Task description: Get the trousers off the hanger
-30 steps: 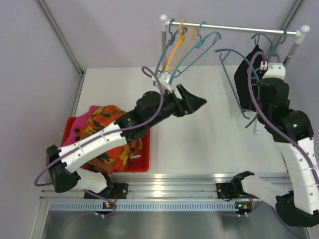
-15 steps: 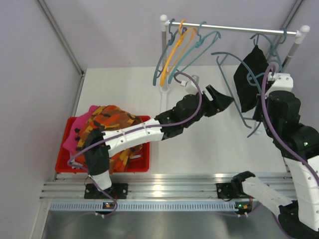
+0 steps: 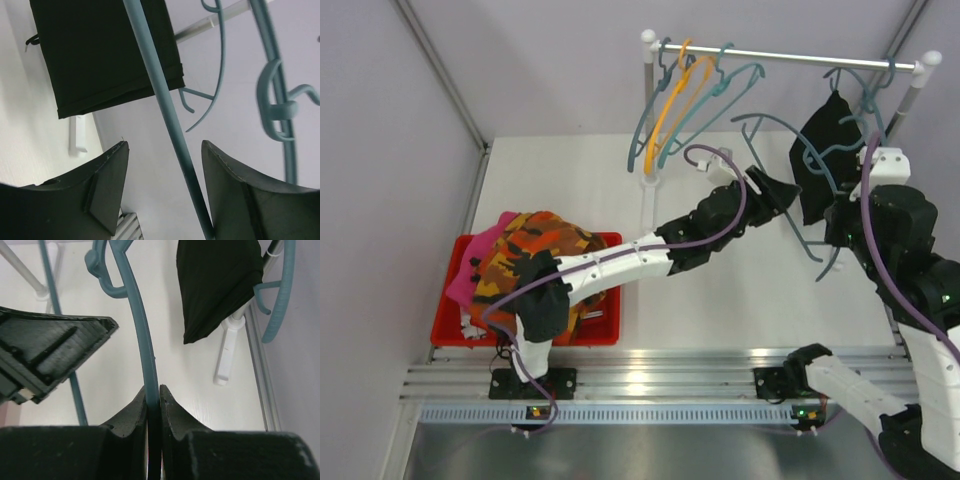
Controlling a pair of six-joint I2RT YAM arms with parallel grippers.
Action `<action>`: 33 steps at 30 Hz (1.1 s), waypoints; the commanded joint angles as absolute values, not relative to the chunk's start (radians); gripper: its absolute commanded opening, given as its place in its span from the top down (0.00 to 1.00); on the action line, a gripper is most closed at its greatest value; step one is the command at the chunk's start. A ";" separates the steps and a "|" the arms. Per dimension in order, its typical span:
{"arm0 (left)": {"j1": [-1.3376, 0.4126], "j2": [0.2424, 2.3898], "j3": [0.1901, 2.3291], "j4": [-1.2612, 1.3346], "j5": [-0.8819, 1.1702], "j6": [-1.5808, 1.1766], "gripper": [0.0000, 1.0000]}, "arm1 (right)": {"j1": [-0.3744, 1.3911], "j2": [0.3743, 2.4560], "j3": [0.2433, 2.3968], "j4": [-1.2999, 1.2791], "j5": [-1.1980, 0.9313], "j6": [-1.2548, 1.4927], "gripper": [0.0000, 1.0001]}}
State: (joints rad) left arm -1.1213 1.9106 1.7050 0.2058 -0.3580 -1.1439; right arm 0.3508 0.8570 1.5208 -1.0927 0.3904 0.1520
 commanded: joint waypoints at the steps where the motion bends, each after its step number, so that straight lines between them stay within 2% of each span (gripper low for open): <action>1: -1.118 1.943 1.747 0.190 -0.382 -1.176 0.36 | 0.359 0.824 1.581 -1.037 0.319 0.184 1.00; 11: -1.085 2.028 1.816 0.178 -0.284 -1.181 0.38 | 0.360 0.799 1.589 -0.983 0.126 0.285 1.00; 26: -1.058 2.114 1.879 0.183 -0.215 -1.198 0.41 | 0.359 0.776 1.516 -0.874 0.006 0.365 1.00; 33: -1.046 2.118 1.899 0.149 -0.178 -1.174 0.42 | 0.359 0.793 1.496 -0.861 0.121 0.361 1.00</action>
State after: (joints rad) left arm -1.0542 2.1124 1.8626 0.1757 -0.2062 -1.2015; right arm 0.3504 0.7971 1.4841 -0.9920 0.1078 0.3359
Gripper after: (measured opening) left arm 0.579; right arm 0.099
